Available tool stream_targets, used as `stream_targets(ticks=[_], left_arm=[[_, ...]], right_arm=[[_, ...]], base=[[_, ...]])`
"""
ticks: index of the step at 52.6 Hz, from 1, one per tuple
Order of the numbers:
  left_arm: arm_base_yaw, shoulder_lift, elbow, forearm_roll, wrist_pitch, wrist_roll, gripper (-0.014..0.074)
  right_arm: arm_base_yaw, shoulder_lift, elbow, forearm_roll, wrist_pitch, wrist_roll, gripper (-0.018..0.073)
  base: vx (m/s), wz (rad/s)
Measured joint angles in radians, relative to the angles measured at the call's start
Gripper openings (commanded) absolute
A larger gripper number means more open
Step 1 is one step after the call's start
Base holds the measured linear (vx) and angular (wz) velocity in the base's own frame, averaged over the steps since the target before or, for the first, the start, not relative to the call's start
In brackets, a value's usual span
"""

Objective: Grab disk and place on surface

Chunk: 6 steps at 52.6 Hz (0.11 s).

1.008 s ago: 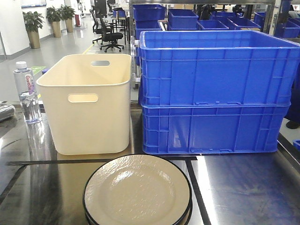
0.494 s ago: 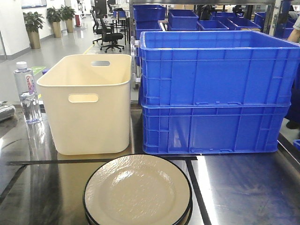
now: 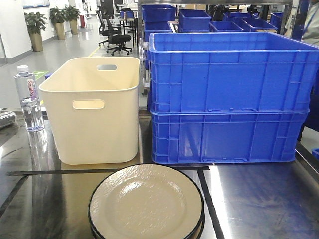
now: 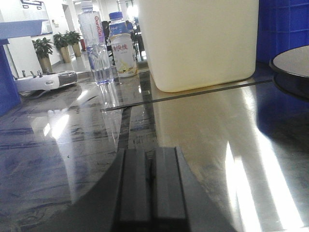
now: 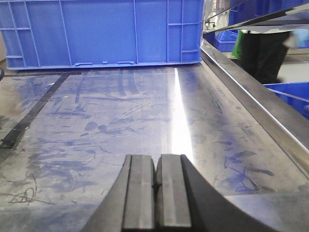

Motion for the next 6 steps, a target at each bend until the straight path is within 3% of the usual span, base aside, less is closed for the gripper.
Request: stream_targets(ticks=[6], left_arm=[[0.0,0.0,0.0,0.0,0.0,0.0,-0.0002]], right_arm=[[0.0,0.0,0.0,0.0,0.0,0.0,-0.0009]], base=[[0.0,0.0]])
